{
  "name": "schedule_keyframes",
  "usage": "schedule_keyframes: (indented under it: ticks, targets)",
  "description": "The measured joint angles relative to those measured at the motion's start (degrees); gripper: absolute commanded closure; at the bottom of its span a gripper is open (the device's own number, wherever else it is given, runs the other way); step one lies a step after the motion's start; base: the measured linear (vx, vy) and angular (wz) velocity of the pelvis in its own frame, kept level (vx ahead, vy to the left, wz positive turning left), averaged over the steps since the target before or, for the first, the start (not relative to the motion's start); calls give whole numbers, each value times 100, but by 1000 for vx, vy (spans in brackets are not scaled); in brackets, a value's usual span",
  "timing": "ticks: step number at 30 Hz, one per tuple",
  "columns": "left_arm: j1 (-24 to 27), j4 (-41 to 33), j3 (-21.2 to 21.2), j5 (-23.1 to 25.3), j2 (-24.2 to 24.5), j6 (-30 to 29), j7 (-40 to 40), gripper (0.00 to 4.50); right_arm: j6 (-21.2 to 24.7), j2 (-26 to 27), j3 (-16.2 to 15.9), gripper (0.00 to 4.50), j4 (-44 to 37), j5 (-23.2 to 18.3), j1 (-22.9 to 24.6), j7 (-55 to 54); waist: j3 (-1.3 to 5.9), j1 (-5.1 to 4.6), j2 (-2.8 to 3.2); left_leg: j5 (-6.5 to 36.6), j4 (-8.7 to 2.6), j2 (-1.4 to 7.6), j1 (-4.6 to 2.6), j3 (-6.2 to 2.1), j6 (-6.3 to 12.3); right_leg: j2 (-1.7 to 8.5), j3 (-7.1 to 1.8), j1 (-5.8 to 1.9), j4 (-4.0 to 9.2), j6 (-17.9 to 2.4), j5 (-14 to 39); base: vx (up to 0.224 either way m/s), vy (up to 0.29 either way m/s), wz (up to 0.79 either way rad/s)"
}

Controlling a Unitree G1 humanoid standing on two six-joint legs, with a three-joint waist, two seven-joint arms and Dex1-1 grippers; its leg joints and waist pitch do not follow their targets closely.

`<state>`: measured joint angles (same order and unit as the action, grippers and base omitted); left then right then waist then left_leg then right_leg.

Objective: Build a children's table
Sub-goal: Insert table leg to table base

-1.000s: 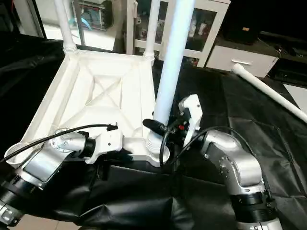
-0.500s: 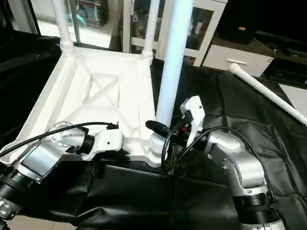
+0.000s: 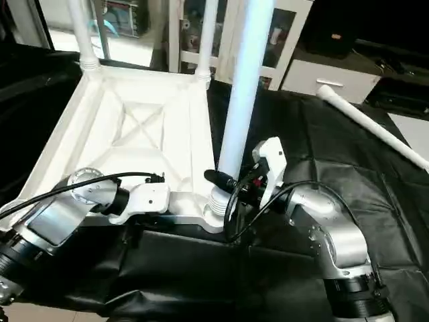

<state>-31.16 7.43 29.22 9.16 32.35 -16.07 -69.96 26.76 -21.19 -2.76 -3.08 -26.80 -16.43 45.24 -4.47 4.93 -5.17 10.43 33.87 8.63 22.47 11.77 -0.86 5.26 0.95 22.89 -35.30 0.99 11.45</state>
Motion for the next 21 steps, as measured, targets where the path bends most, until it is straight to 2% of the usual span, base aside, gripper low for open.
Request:
schedule_keyframes:
  ticks: [8, 11, 16, 21]
  targets:
    - [-2, 69, -10, -14, -34, 172, 13, 393, -13, 22, 11, 268, -2, 6, 20, -28, -12, 11, 25, -1, -3, 2, 0, 2, -1, -2, 1, 1, 0, -2, -1, 0, 0, 0]
    - [-2, 133, -18, -19, -48, 301, 54, 428, -13, 24, 11, 268, -3, 5, 20, -31, -12, 21, 25, -1, -3, 2, 0, 1, -1, -2, 1, -1, -1, -3, -2, 0, 0, 0]
    - [16, 201, -48, -55, -85, 433, 97, 447, -13, 25, 12, 268, -3, -2, 19, -30, -11, 27, 34, -1, -3, 2, -4, 1, -1, -1, 1, -4, -2, -4, -3, 0, 0, 0]
    - [161, 243, -196, -113, -129, 629, 39, 447, -13, 56, 16, 268, -3, -38, 19, -29, 14, 22, 89, -1, -4, 2, -7, 2, -1, -1, 0, -5, -2, -3, -2, 0, 0, 0]
